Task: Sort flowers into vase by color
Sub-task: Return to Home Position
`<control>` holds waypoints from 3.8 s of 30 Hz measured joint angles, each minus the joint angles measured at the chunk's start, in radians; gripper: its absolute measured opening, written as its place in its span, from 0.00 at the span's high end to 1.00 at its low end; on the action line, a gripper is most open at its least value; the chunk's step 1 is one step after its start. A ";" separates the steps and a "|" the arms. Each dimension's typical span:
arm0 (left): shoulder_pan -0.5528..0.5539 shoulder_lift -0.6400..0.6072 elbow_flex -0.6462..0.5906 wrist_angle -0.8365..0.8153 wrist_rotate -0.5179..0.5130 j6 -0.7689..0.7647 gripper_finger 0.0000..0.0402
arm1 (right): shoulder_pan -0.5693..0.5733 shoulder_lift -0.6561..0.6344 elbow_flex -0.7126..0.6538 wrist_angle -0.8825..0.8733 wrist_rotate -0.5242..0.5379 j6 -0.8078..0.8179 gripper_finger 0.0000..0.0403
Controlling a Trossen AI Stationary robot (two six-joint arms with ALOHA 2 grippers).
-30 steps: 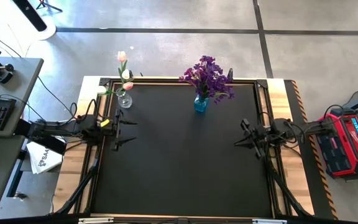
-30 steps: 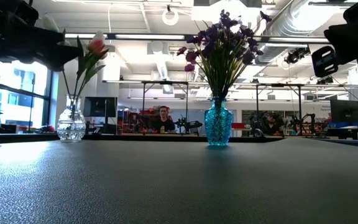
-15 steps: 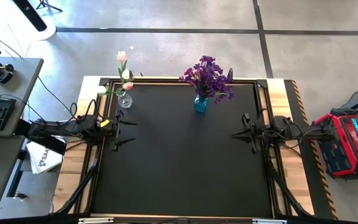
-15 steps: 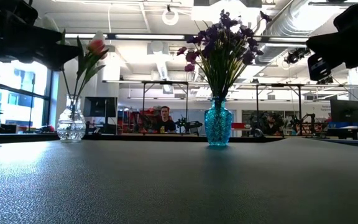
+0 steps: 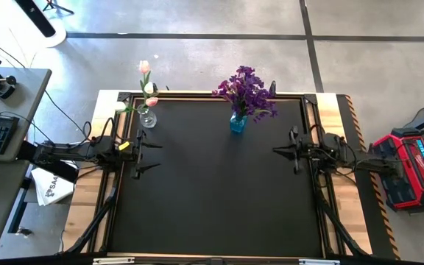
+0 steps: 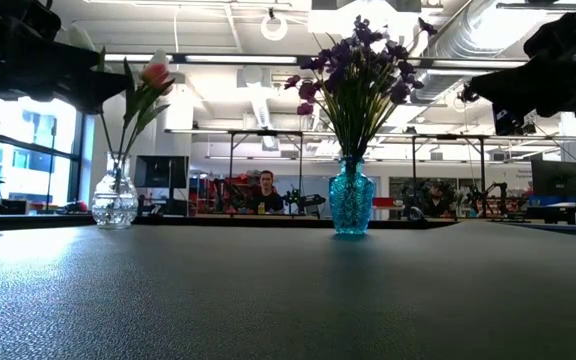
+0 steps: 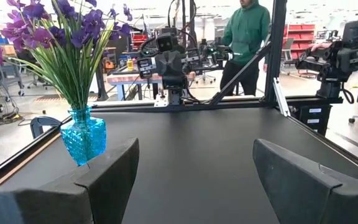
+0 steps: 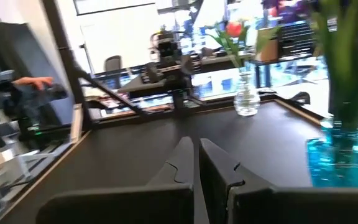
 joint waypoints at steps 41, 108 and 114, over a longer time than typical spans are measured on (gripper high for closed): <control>0.000 0.000 0.000 0.000 0.000 0.000 0.25 | -0.083 0.006 -0.001 -0.005 0.032 0.000 1.00; 0.000 0.000 0.000 0.000 0.001 0.000 0.25 | -0.083 0.006 -0.001 -0.005 0.032 0.000 1.00; 0.000 0.000 0.000 0.000 0.001 0.000 0.25 | -0.082 0.006 -0.001 -0.005 0.032 0.000 1.00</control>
